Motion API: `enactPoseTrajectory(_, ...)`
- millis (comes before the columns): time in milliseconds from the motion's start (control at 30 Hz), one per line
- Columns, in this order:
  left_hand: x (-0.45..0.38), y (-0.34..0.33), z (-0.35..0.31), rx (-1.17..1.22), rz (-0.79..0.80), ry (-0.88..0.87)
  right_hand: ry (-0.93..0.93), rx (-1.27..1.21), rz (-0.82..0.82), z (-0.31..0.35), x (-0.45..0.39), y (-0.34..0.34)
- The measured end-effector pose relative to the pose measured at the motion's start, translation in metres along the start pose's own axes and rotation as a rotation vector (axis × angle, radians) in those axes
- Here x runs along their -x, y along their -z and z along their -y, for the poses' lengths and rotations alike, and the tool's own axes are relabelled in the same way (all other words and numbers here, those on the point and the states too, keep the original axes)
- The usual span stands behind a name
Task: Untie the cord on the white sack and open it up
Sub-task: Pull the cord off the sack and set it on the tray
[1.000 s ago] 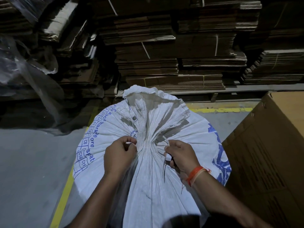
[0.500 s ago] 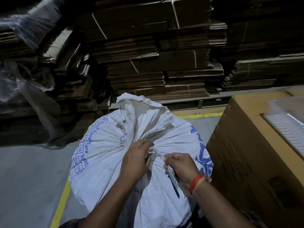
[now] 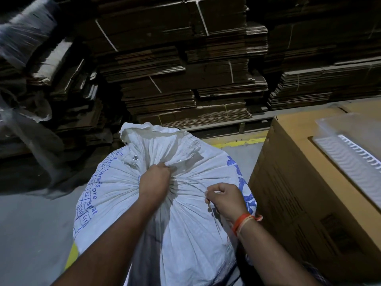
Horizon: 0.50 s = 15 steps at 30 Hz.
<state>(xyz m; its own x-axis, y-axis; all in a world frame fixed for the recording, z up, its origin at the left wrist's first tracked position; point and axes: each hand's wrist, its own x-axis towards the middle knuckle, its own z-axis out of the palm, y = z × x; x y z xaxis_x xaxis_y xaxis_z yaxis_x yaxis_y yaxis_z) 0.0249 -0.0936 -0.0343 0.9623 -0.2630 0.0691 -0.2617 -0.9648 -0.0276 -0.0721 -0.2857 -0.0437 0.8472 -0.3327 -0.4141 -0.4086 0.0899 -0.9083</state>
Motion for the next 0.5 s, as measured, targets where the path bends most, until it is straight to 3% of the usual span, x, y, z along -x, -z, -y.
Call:
enactPoseTrajectory(267, -0.009, -0.002, -0.018, 0.071, -0.113, -0.06, 0.107, 0.224, -0.075, 0.004, -0.012, 0.005)
enactPoseTrajectory(500, -0.018, 0.01, -0.033, 0.185, -0.102, -0.028, 0.073, 0.137, -0.097, 0.006, -0.013, 0.001)
